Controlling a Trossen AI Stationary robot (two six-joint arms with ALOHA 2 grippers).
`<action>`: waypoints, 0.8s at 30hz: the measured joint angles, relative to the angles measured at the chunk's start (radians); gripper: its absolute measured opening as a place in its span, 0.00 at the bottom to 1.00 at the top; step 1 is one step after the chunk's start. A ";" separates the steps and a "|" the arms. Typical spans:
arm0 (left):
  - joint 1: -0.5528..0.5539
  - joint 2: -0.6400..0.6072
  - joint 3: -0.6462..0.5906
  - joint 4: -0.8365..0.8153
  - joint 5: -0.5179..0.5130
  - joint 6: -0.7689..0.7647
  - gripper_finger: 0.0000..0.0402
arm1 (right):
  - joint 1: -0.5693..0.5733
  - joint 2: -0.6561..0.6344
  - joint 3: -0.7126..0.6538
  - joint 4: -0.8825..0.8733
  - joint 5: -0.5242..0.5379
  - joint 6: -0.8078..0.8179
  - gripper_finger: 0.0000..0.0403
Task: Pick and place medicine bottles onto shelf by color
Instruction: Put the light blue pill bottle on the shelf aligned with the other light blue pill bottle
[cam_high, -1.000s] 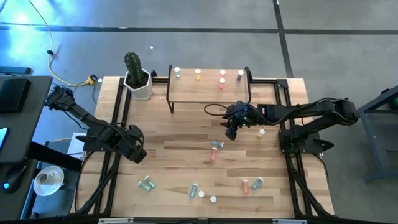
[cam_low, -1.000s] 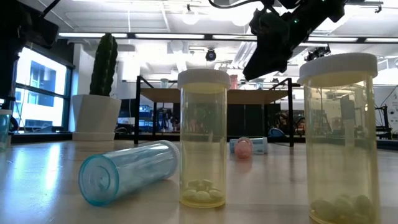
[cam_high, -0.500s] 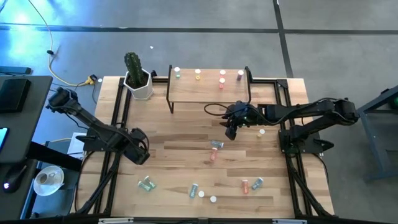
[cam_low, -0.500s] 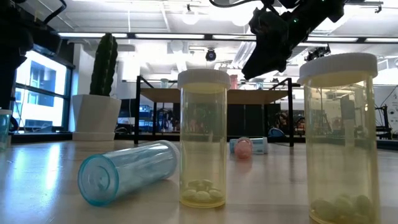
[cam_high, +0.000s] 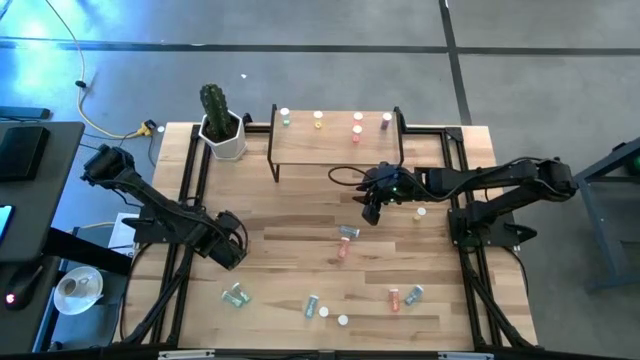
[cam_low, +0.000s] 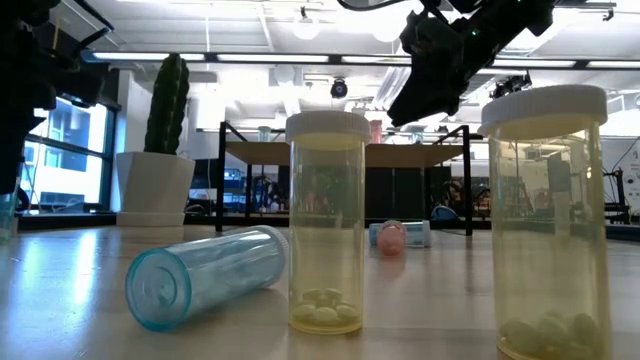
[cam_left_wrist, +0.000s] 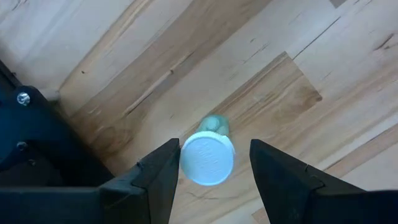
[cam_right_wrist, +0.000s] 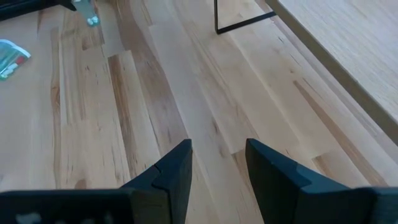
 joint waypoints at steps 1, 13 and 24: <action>0.000 0.005 0.000 -0.001 0.001 0.000 0.46 | 0.000 0.000 0.000 0.000 0.000 -0.001 0.35; 0.000 0.007 0.000 -0.002 0.029 0.008 0.38 | 0.000 0.000 0.000 0.001 0.000 -0.001 0.35; 0.000 0.006 0.000 -0.002 0.021 0.013 0.27 | 0.000 0.000 0.000 0.001 0.001 -0.001 0.35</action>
